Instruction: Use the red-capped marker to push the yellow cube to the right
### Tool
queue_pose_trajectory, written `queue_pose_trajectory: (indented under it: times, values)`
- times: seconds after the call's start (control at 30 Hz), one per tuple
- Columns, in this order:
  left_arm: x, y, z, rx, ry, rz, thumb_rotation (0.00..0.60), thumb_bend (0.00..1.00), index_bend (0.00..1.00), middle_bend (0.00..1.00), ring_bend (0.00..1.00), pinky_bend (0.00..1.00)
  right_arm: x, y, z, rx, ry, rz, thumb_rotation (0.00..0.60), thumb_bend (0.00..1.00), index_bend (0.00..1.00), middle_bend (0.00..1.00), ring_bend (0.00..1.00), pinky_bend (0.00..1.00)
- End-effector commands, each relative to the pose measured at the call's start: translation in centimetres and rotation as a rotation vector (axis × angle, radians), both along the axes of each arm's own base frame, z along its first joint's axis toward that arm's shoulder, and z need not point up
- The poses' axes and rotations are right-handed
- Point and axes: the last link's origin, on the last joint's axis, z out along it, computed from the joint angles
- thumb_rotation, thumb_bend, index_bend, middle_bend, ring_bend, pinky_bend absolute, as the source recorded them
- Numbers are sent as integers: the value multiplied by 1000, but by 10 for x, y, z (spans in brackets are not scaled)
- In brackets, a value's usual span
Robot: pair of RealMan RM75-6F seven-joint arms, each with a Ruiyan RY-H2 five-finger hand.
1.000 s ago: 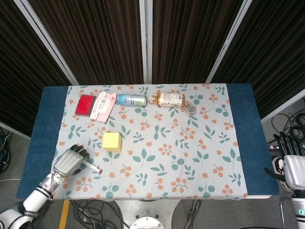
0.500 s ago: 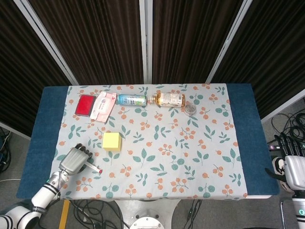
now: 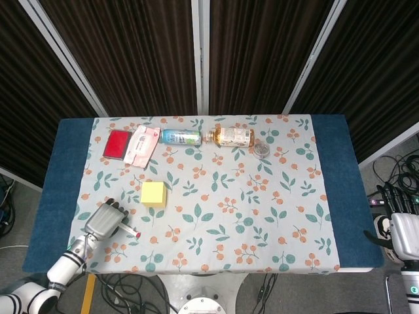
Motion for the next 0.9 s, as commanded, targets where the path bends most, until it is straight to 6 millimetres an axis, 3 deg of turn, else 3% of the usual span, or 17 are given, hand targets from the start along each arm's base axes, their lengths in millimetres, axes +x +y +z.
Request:
queue_pose_trajectory:
  times: [0.03,0.37,0.6,0.9]
  values:
    - [0,0,0,-3,2,-1,600,343,547,590,375,343,0,0,0,2,-2,0,600,0,0,0,0,0]
    - [-3,1,-4,-2,23,-1,600,351,555,598,382,460,-3,-1,-1,5,-11,-5,600,0,0,0,0,0]
    - [-2,2,-4,7,11,-8,600,360,628,680,479,599,-4,-1,-2,7,-15,-7,600,0,0,0,0,0]
    - [-3,7,5,11,-52,6,600,407,660,705,515,657,-5,-1,-1,5,-16,-7,600,0,0,0,0,0]
